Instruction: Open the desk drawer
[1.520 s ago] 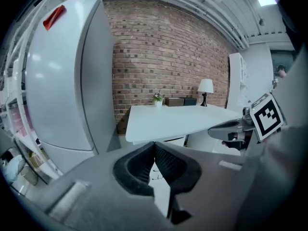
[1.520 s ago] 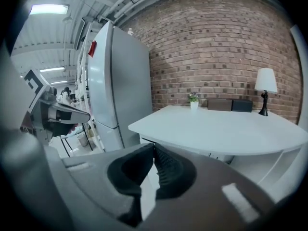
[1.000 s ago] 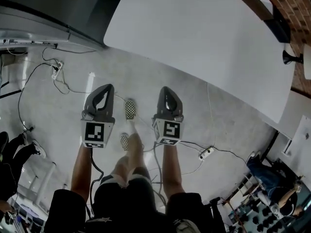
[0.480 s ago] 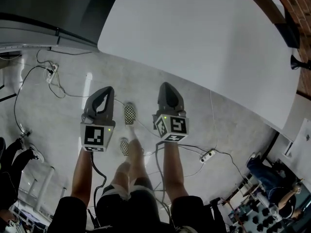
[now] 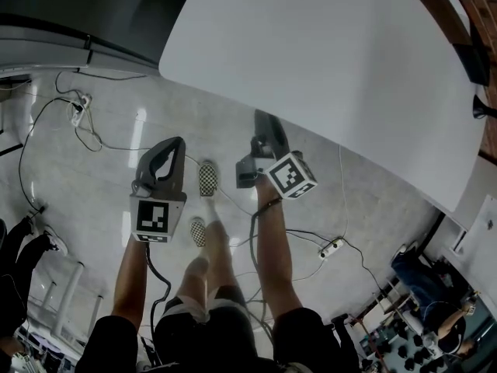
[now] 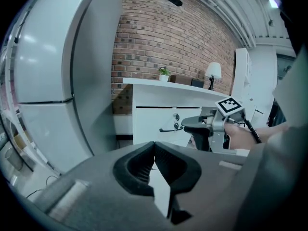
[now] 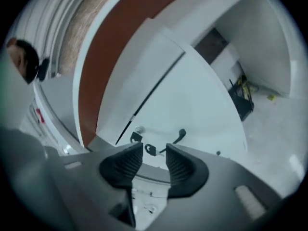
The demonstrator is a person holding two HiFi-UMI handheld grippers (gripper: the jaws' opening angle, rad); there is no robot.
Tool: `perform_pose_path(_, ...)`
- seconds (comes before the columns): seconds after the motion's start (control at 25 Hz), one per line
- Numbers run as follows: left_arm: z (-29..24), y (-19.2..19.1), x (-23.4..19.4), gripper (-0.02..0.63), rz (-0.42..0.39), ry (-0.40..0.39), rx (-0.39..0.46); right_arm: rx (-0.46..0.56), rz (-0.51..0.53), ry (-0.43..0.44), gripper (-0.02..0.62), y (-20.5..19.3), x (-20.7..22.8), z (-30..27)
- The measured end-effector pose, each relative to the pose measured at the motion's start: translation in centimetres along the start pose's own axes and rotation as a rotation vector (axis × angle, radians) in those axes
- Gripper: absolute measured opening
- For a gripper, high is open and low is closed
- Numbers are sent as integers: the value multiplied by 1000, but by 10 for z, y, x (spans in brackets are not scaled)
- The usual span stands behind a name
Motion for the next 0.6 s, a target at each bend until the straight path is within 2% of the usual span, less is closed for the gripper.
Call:
perform_pose_path(0.08,-1,-3,0,11,0,-2,-8,21,-173,49,171,-3,12,-10)
perform_pose_path(0.24,-4,-8,3,11,5,-11,-19,76,-390,60,184,-7,36,-19)
perform_pose_path(0.4,-8,-13,4,11,9,-20,-29,97,-479,98,184,-6,41,-35)
perform_pose_path(0.56,-12,-19,0,11,21,-24,-34,112,-509,122,177,-9,45,-45)
perform_pose_path(0.6,-12,-19,0,11,25,-23,-34,116,-516,114,155,-11,47,-45)
Point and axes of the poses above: the fingertips, and each gripper's own axes: z backward along the fingers, x to its right, y out of its top, the point moved 6 cm from there along z, backward along the fingers, and after that the axes turned 5 degrees about -x, right-handed, at the moved point
